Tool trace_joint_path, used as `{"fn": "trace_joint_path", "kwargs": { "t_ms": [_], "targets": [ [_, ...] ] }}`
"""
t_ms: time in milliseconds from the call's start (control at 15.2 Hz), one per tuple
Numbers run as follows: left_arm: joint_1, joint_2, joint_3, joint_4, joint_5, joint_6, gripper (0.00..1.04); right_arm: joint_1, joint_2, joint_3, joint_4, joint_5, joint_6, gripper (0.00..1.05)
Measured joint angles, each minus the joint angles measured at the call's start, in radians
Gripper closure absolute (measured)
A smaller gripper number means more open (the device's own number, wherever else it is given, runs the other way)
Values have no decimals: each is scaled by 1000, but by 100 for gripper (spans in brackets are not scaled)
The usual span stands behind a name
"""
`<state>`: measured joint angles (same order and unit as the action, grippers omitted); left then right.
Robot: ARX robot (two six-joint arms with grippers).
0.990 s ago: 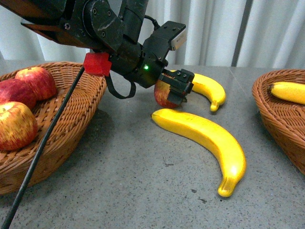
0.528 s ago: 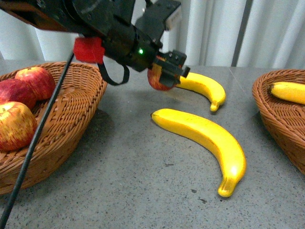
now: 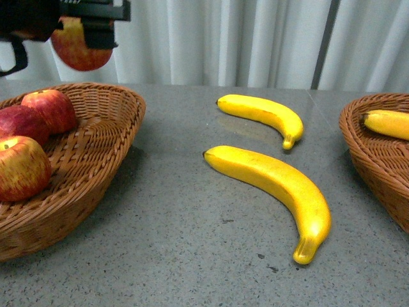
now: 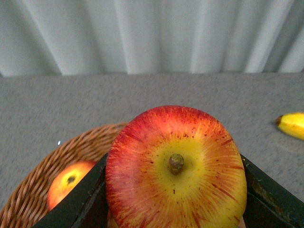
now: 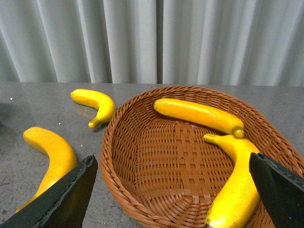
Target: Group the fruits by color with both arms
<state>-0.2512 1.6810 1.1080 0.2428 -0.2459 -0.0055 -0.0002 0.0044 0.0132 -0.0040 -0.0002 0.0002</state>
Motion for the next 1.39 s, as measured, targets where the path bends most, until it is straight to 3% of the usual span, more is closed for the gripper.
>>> {"fn": "trace_joint_path", "kwargs": {
  "t_ms": [396,594,792,1056,1122,1254,1386],
  "targets": [
    [48,-5,-105,-10,16,-104,39,0,0,0,0,0,0,7],
    [41,1,-106,-15,37,-126,6,0,0,0,0,0,0,7],
    [5,-77,-120,16,48,-114,7,0,0,0,0,0,0,7],
    [-74,-450,-246,-5,-6,-21,7,0,0,0,0,0,0,7],
    [-88,-528,-320,40,-60,-20,10,0,0,0,0,0,0,7],
    [-21,-774,-590,204,-15,-12,38,0,0,0,0,0,0,7],
    [8,-809,-642,227,5,-12,44,0,0,0,0,0,0,7]
  ]
}}
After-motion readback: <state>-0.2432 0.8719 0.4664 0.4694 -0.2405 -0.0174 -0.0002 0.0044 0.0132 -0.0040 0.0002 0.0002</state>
